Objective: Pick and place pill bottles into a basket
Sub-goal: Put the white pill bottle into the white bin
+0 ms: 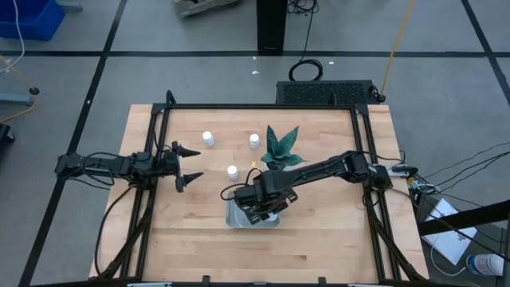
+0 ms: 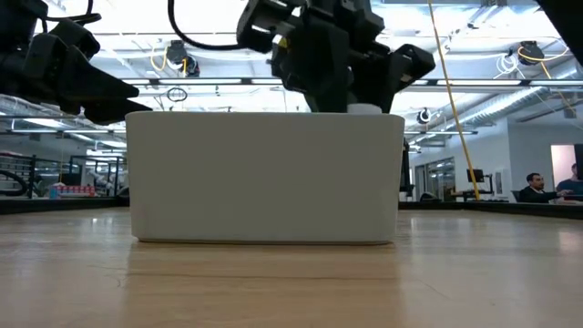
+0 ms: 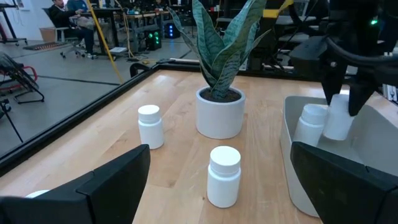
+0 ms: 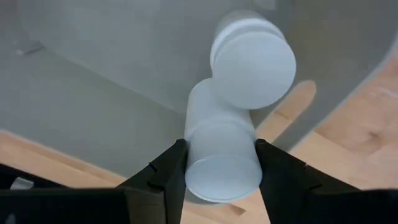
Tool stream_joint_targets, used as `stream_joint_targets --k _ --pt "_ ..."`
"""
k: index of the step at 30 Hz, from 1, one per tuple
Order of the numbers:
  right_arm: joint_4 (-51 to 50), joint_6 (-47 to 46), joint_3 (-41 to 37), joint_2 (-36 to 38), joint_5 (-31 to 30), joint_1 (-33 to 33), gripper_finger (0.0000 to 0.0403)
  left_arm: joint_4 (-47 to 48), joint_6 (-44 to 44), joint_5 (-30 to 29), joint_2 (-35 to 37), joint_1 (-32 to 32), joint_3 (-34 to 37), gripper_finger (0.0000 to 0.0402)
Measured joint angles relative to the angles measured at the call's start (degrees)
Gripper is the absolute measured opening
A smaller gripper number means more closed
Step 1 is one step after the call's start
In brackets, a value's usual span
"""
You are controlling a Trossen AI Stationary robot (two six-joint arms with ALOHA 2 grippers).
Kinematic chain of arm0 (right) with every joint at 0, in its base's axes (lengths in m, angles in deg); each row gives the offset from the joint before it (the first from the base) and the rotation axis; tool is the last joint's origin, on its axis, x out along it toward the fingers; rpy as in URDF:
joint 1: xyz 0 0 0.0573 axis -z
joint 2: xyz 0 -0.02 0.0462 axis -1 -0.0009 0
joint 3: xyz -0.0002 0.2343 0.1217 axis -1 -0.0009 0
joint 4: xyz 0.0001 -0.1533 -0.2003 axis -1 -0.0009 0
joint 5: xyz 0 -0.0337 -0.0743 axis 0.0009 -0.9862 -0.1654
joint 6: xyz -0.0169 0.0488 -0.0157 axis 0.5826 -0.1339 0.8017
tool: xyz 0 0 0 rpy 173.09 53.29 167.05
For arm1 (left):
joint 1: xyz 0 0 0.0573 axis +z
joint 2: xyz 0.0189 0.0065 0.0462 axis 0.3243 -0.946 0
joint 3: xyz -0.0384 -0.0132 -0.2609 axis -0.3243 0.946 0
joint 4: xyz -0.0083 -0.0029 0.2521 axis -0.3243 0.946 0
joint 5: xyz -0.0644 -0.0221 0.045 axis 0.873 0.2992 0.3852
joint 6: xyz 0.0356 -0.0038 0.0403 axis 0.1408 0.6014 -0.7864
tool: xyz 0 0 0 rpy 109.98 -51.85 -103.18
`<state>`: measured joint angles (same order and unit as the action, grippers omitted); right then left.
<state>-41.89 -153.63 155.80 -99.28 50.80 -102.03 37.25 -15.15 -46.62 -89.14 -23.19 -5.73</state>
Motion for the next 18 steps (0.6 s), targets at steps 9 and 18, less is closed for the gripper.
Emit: stream_joint_targets --k 9,18 --pt "2.5 0.6 -2.5 0.2 0.0 0.2 0.0152 0.0 0.0 0.0 0.0 0.0 0.0 0.0395" --pt "4.8 0.1 -5.0 0.1 0.0 0.2 0.0152 0.0 0.0 0.0 0.0 0.0 0.0 0.0395"
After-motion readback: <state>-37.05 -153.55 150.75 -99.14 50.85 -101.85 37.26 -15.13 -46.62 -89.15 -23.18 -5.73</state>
